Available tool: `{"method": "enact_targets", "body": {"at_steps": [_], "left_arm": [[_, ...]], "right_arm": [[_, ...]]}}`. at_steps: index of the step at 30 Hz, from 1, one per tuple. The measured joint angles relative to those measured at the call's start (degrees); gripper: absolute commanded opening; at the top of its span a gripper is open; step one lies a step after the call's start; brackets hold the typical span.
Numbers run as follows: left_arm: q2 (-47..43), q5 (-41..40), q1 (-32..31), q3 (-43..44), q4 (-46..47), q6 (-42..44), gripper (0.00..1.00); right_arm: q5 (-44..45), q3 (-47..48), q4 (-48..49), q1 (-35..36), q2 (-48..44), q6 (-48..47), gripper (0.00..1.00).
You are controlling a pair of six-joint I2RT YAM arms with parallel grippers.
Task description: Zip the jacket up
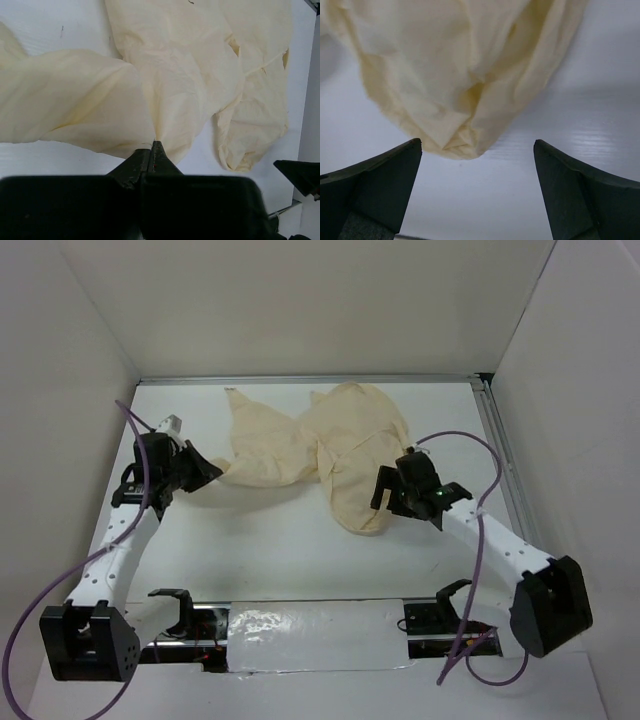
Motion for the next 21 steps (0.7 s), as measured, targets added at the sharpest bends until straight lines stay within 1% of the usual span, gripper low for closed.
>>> {"method": "enact_targets", "body": {"at_steps": [4, 5, 6, 7, 8, 9, 10, 11, 12, 15, 17, 19, 21], "left_arm": [[-0.22, -0.96, 0.00, 0.00, -0.26, 0.00, 0.00], [-0.22, -1.11, 0.00, 0.00, -0.39, 0.00, 0.00], [-0.24, -1.25, 0.00, 0.00, -0.42, 0.00, 0.00], [-0.24, -1.33, 0.02, 0.07, -0.39, 0.00, 0.00], [-0.24, -1.40, 0.02, 0.11, -0.37, 0.00, 0.00], [-0.24, -1.44, 0.02, 0.24, -0.37, 0.04, 0.00], [-0.24, -1.44, 0.02, 0.50, -0.37, 0.07, 0.00], [-0.09, -1.44, 0.02, 0.98, -0.35, 0.11, 0.00], [0.15, -1.38, 0.04, 1.66, -0.24, 0.17, 0.00], [2.71, -0.92, 0.68, 6.25, 0.07, 0.39, 0.00], [6.19, -1.18, 1.68, 11.78, -0.09, 0.52, 0.00], [11.08, -1.79, 3.28, 19.37, 0.09, 0.72, 0.00], [17.68, -1.25, 5.77, 30.75, -2.03, 1.38, 0.00]], "right_arm": [[5.33, 0.00, -0.55, -0.31, 8.98, 4.42, 0.99], [6.32, 0.00, -0.63, -0.46, 10.86, 5.40, 0.97], [7.19, 0.00, -0.57, -0.72, 12.55, 6.36, 0.91], [7.65, 0.02, -0.50, -1.03, 13.97, 7.13, 0.76], [8.09, 0.17, -0.50, -1.31, 15.34, 7.61, 0.68], [8.39, 0.66, -0.57, -1.62, 16.70, 8.37, 0.57], [8.55, 1.53, -0.63, -2.01, 18.34, 8.87, 0.32], [8.74, 3.04, -0.72, -2.49, 20.48, 8.96, 0.10], [9.14, 4.90, -1.03, -3.02, 22.32, 9.11, 0.00], [10.45, 13.68, -3.17, -4.44, 26.53, 8.46, 0.00], [10.78, 22.21, -5.16, -4.74, 26.82, 6.16, 0.00], [10.25, 34.93, -7.17, -4.63, 27.39, 3.58, 0.00], [8.70, 52.11, -9.11, -4.31, 29.90, 1.03, 0.00]]}}
